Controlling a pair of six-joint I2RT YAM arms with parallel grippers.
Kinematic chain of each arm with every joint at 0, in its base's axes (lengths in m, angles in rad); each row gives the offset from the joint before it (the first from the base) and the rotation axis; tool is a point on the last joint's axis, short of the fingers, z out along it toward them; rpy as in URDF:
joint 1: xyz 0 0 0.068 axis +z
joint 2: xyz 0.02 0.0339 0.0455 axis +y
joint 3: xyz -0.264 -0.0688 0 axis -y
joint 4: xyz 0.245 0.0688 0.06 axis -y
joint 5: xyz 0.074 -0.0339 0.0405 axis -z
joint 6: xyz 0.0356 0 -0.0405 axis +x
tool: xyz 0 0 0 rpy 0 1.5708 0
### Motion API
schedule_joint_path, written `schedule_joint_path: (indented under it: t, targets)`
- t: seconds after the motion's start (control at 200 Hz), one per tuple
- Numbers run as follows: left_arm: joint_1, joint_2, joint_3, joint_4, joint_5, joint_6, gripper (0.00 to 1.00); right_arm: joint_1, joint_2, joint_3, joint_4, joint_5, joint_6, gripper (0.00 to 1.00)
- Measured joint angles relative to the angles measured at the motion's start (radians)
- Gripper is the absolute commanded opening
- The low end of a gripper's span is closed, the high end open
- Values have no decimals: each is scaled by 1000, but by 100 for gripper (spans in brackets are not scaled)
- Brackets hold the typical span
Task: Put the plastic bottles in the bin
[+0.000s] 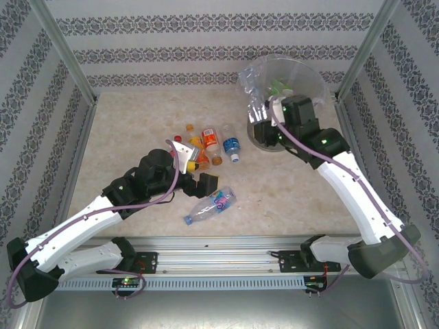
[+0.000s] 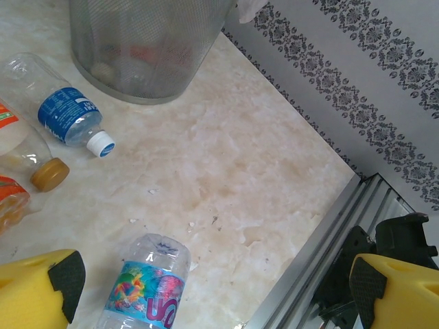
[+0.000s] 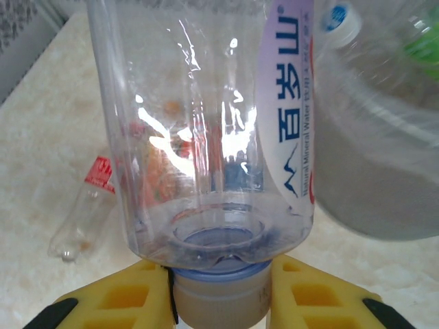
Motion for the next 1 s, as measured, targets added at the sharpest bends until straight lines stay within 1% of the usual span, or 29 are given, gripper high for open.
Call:
schedule_joint_path:
  t: [0.24, 0.365, 0.664, 0.829, 0.999]
  targets:
    - [0, -16, -20, 8, -1, -1, 100, -141, 89, 165, -51, -30, 8, 31]
    - [0, -16, -26, 12, -1, -2, 100, -220, 176, 245, -83, -50, 11, 31]
    - [0, -14, -26, 18, -4, -10, 100, -352, 388, 395, -163, -99, 32, 31]
    - [0, -7, -26, 19, -5, -17, 100, -397, 464, 476, -212, -127, 32, 34]
    - [0, 10, -26, 23, -5, -20, 100, -405, 490, 521, -253, -148, 29, 38]
